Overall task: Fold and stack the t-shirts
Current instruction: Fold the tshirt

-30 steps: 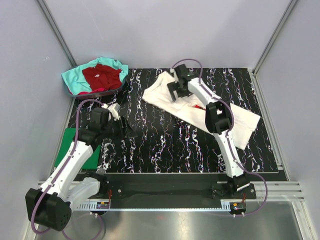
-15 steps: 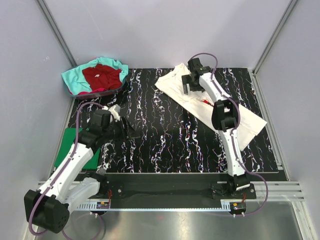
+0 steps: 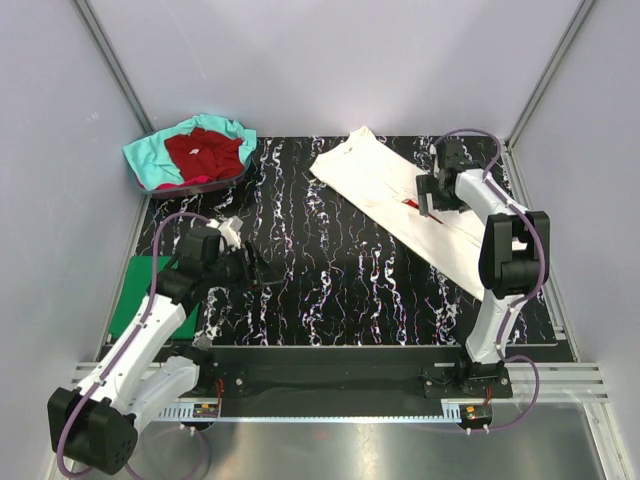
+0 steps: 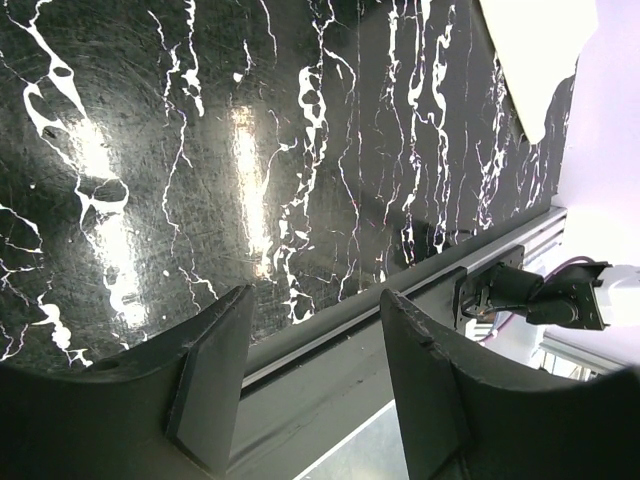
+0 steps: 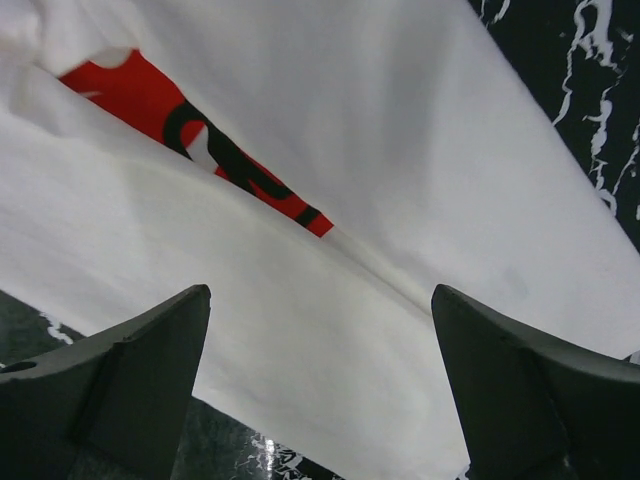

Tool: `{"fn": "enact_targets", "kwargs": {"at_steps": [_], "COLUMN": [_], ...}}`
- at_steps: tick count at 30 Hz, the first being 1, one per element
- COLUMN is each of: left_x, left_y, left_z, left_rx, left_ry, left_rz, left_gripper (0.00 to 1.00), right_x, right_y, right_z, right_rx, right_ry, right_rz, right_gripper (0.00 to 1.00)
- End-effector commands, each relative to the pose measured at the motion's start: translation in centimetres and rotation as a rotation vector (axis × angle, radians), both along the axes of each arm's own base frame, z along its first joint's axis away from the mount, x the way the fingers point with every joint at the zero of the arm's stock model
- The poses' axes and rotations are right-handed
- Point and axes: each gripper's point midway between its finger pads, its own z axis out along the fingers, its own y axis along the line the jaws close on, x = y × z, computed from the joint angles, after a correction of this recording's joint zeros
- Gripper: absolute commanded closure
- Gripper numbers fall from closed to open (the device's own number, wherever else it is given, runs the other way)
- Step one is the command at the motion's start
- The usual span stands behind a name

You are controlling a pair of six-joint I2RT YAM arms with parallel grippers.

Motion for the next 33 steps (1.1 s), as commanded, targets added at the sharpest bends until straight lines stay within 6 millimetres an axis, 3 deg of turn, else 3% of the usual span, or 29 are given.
{"fn": "enact_targets", "kwargs": {"at_steps": [1, 6, 11, 19, 23, 27, 29, 30, 31, 33], "left_x": [0.4, -0.5, -1.2, -0.9, -0.6, -0.1, 0.1, 0.2, 0.3, 0.4], "left_y": [-1.0, -0.3, 0.0, -0.3, -0.6, -0.8, -0.8, -0.8, -0.8, -0.7], "left_z": [2.4, 2.4, 2.7, 2.7, 2.3, 2.2, 2.1, 2.0, 1.9, 1.7], "left_rx": [-0.050, -0.017, -0.002, -0.007, -0.021, -0.019, -0.015, -0.013, -0.011, -0.006], "left_ry": [-0.064, -0.064, -0.064, -0.067, -0.056, -0.058, -0.057, -0.056, -0.051, -0.050], "left_rz": [-0.045, -0.055, -0.058, -0.076, -0.083, -0.086, -0.085, -0.083, -0.081, -0.072], "left_gripper": [0.41, 0.41, 0.40, 0.40, 0.40, 0.40, 0.39, 0.39, 0.39, 0.39], "right_x": [1.2, 2.2, 1.7, -2.5, -7.0, -11.5, -13.6, -13.7, -15.1, -15.0], "right_y": [-0.7, -1.3, -0.5, 2.8, 4.5, 9.3, 14.1, 15.9, 19.7, 23.4], "right_z": [-1.2, -3.1, -6.3, -9.6, -10.5, -10.8, -11.1, -10.4, -10.2, -9.4], "right_rx": [0.038, 0.015, 0.067, 0.231, 0.130, 0.187, 0.277, 0.336, 0.419, 0.513], "right_ry": [-0.029, -0.017, 0.054, 0.287, 0.380, 0.477, 0.511, 0.487, 0.509, 0.457], "right_rz": [0.048, 0.079, 0.091, -0.053, -0.118, -0.278, -0.326, -0.345, -0.317, -0.409], "right_gripper": [0.00, 0.00, 0.00, 0.00, 0.00, 0.00, 0.00, 0.00, 0.00, 0.00]}}
